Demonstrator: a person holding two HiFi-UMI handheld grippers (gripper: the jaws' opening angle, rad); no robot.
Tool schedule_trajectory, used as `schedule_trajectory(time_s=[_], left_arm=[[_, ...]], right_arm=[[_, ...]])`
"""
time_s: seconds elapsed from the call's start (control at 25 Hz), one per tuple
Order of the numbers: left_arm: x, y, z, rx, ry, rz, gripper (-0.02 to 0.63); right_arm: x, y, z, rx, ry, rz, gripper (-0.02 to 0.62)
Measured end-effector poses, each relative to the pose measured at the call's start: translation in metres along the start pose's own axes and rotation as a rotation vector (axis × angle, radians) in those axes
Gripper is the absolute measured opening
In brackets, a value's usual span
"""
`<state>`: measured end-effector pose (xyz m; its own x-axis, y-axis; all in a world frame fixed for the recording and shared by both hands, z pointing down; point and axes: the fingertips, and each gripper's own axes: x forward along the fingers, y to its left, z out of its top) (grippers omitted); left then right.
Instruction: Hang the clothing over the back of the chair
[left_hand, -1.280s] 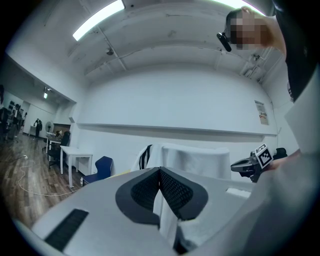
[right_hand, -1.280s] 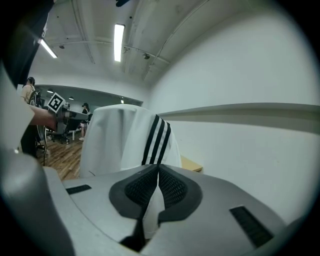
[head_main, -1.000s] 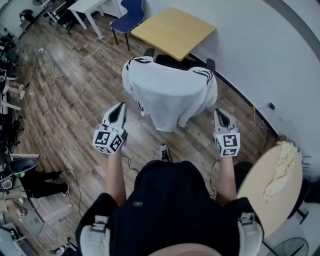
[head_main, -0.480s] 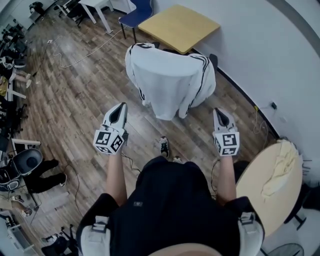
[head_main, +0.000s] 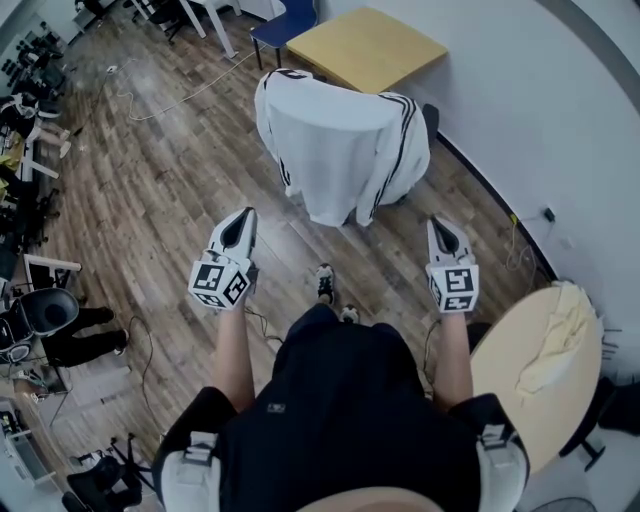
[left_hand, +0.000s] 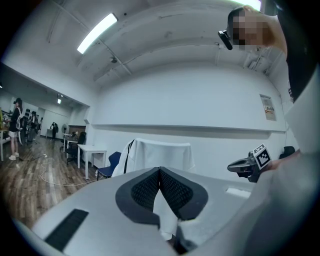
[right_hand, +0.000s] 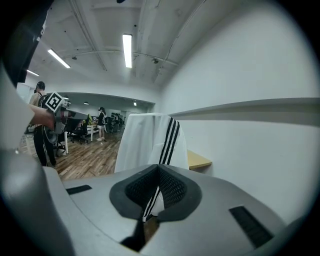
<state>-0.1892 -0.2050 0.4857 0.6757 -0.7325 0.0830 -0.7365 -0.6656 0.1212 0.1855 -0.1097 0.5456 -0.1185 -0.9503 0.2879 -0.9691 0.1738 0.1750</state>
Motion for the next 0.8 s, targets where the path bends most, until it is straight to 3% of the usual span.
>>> schedule_trajectory(time_s=[0.16, 0.8], left_arm=[[-0.005, -0.011, -0.002, 0.009, 0.006, -0.002, 0.002], [-0.015, -0.02, 0.0, 0.021, 0.005, 0.022, 0.001]], right_arm=[[-0.008, 0.005, -0.004, 0.0, 0.045, 0.016, -0.004], [-0.005, 0.004, -0.002, -0.019, 0.02, 0.053, -0.003]])
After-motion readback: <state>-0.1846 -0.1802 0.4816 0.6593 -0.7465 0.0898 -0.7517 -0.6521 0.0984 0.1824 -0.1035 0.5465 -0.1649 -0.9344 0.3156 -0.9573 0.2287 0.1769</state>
